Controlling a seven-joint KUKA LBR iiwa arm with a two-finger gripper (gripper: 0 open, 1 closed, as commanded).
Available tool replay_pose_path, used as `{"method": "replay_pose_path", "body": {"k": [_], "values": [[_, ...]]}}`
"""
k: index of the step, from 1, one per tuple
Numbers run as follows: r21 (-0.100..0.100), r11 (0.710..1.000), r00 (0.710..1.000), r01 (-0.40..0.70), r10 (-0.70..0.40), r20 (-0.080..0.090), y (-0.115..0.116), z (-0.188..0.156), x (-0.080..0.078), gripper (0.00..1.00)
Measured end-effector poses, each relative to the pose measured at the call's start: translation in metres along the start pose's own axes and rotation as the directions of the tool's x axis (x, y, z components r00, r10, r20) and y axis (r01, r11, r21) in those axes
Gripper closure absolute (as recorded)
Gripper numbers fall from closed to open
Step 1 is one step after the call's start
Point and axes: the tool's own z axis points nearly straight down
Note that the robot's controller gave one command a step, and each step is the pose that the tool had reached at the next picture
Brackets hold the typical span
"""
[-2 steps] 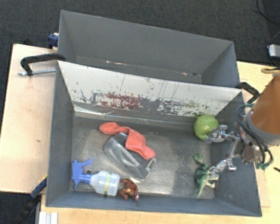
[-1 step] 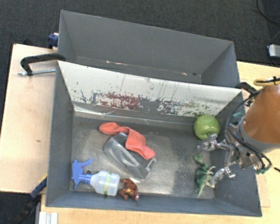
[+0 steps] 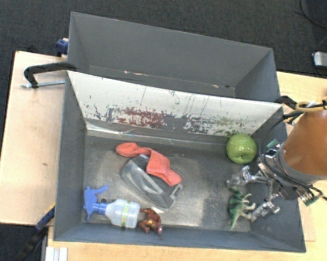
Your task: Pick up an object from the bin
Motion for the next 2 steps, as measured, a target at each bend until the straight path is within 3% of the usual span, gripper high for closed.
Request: {"method": "replay_pose_path", "body": {"k": [1,2], "values": [[0.000,0.999,0.999,0.050,-0.050,0.000,0.003,0.012,0.006,0.00],[-0.007,0.971,0.971,0.240,-0.240,0.006,0.005,0.029,0.011,1.00]]}}
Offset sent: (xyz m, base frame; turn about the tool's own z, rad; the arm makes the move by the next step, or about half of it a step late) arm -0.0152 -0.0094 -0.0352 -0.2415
